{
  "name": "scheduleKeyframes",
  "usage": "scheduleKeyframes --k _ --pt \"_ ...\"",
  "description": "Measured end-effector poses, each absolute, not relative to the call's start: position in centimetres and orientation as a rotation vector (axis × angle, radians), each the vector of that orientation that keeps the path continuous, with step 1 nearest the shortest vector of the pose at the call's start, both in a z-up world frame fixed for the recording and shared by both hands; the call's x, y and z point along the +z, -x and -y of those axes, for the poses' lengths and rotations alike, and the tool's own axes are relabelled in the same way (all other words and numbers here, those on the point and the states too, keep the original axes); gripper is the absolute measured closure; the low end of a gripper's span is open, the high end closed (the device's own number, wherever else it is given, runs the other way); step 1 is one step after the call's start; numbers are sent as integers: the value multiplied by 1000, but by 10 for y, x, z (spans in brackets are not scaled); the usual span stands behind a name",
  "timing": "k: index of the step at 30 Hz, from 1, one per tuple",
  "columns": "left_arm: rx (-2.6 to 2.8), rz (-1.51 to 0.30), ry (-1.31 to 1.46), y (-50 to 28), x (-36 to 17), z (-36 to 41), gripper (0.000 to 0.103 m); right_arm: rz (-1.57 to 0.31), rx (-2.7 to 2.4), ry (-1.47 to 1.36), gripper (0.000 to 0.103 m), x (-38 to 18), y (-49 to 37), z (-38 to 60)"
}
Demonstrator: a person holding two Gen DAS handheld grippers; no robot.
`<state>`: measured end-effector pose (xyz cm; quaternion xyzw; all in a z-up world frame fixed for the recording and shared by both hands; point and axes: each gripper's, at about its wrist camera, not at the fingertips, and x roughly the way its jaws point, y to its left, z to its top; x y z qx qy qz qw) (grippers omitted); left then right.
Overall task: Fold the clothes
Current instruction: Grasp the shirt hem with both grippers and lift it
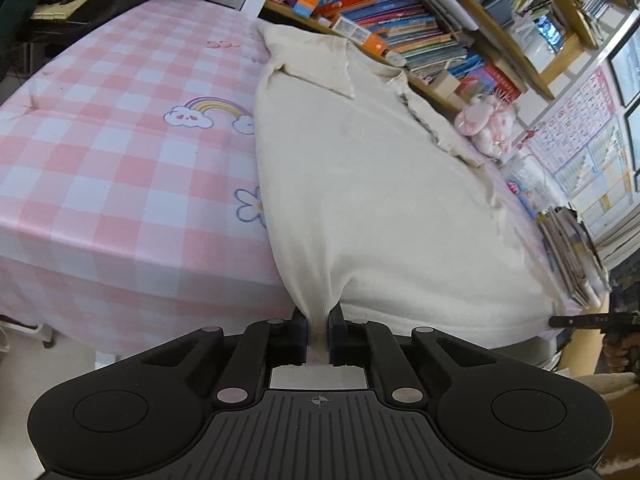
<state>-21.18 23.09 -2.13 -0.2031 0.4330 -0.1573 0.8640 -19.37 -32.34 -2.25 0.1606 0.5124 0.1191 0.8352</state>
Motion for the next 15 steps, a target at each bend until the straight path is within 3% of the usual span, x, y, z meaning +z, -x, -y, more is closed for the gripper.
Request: scheduleKeyframes --k 15 --pt "-379 -1044 457 248 -35 -237 95 -1103 226 -462 96 -11 254 339"
